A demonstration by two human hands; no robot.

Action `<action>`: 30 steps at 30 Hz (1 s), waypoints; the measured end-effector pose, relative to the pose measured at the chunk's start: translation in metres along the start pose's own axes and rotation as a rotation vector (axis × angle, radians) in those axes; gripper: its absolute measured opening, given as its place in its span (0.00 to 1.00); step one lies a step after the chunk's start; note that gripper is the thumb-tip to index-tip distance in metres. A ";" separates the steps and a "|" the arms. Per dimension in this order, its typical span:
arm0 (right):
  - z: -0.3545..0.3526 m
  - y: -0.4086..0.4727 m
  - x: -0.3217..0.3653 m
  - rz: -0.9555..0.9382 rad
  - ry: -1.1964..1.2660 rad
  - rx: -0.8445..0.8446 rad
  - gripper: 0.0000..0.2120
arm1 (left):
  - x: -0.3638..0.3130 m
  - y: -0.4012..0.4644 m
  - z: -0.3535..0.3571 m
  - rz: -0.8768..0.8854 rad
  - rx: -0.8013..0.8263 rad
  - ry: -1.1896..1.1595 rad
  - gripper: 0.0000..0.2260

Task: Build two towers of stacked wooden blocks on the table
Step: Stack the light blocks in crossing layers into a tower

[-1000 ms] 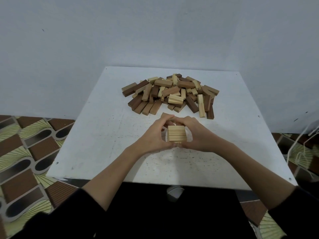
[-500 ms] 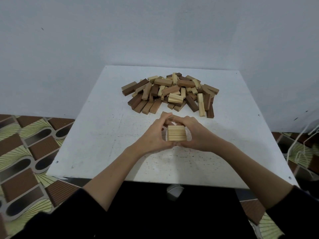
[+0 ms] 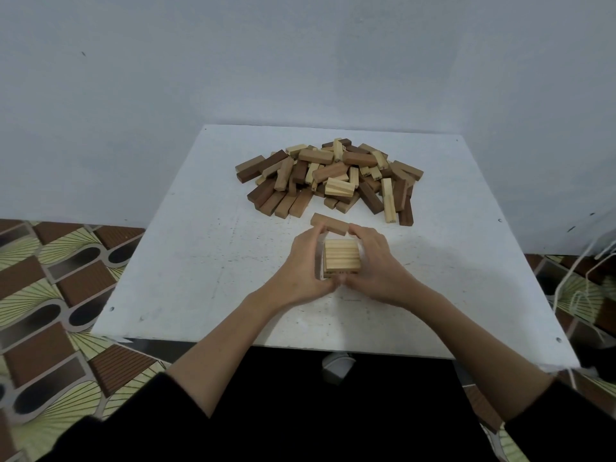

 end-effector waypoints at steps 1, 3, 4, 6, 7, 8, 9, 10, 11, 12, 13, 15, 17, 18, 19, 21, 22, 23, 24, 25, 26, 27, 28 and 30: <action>0.005 -0.002 -0.003 0.020 0.016 -0.026 0.41 | 0.002 -0.004 0.003 -0.034 0.014 0.038 0.32; 0.011 -0.006 -0.007 0.043 0.018 -0.079 0.41 | 0.005 -0.009 0.010 -0.074 0.062 0.161 0.41; 0.014 -0.009 -0.008 0.045 -0.001 -0.110 0.42 | 0.007 -0.010 0.012 -0.061 0.064 0.222 0.43; 0.018 -0.011 -0.009 0.039 -0.055 -0.156 0.44 | 0.006 -0.011 0.013 -0.048 0.061 0.301 0.43; 0.020 -0.011 -0.010 0.039 -0.079 -0.163 0.45 | 0.007 -0.012 0.015 -0.051 0.064 0.330 0.43; 0.020 -0.011 -0.010 0.041 -0.097 -0.167 0.47 | 0.006 -0.012 0.015 -0.051 0.074 0.359 0.43; 0.021 -0.010 -0.010 0.047 -0.110 -0.167 0.47 | 0.006 -0.012 0.016 -0.058 0.085 0.381 0.43; 0.021 -0.010 -0.011 0.053 -0.123 -0.167 0.47 | 0.007 -0.013 0.017 -0.062 0.095 0.399 0.43; 0.022 -0.010 -0.011 0.058 -0.134 -0.167 0.47 | 0.009 -0.013 0.018 -0.067 0.105 0.416 0.43; 0.023 -0.010 -0.012 0.060 -0.143 -0.168 0.47 | 0.010 -0.013 0.018 -0.071 0.112 0.435 0.43; 0.023 -0.010 -0.013 0.058 -0.152 -0.168 0.47 | 0.010 -0.013 0.019 -0.071 0.118 0.451 0.43; 0.025 -0.009 -0.014 0.058 -0.175 -0.158 0.48 | 0.011 -0.013 0.020 -0.077 0.132 0.477 0.43; 0.025 -0.008 -0.014 0.057 -0.185 -0.153 0.47 | 0.013 -0.013 0.020 -0.081 0.143 0.494 0.43; 0.025 -0.008 -0.014 0.058 -0.185 -0.152 0.46 | 0.015 -0.013 0.021 -0.081 0.151 0.505 0.44; 0.026 -0.008 -0.013 0.059 -0.185 -0.151 0.45 | 0.015 -0.013 0.021 -0.077 0.159 0.517 0.44; 0.026 -0.009 -0.013 0.058 -0.191 -0.149 0.43 | 0.016 -0.013 0.022 -0.069 0.164 0.531 0.45; 0.027 -0.009 -0.013 0.058 -0.197 -0.147 0.43 | 0.016 -0.013 0.022 -0.069 0.163 0.533 0.44; 0.027 -0.008 -0.013 0.060 -0.202 -0.143 0.43 | 0.015 -0.013 0.022 -0.070 0.164 0.534 0.43; 0.027 -0.008 -0.014 0.063 -0.206 -0.139 0.43 | 0.015 -0.013 0.022 -0.069 0.164 0.536 0.43; 0.028 -0.008 -0.014 0.065 -0.208 -0.137 0.43 | 0.015 -0.013 0.022 -0.068 0.165 0.538 0.43; 0.028 -0.007 -0.015 0.066 -0.212 -0.135 0.43 | 0.015 -0.013 0.022 -0.068 0.167 0.537 0.43; 0.028 -0.007 -0.015 0.063 -0.215 -0.136 0.43 | 0.014 -0.013 0.022 -0.070 0.171 0.535 0.43; 0.028 -0.007 -0.015 0.057 -0.217 -0.137 0.42 | 0.013 -0.013 0.022 -0.074 0.174 0.531 0.42; 0.028 -0.007 -0.015 0.052 -0.219 -0.141 0.41 | 0.012 -0.013 0.021 -0.075 0.170 0.526 0.42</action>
Point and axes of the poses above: each hand's wrist, its own y-axis towards the middle knuckle, its own z-axis out of the palm, x = y × z, the point moved 4 cm from there along y, towards the middle knuckle, and after that the axes turned 12 degrees about z, right-handed, at the moved point
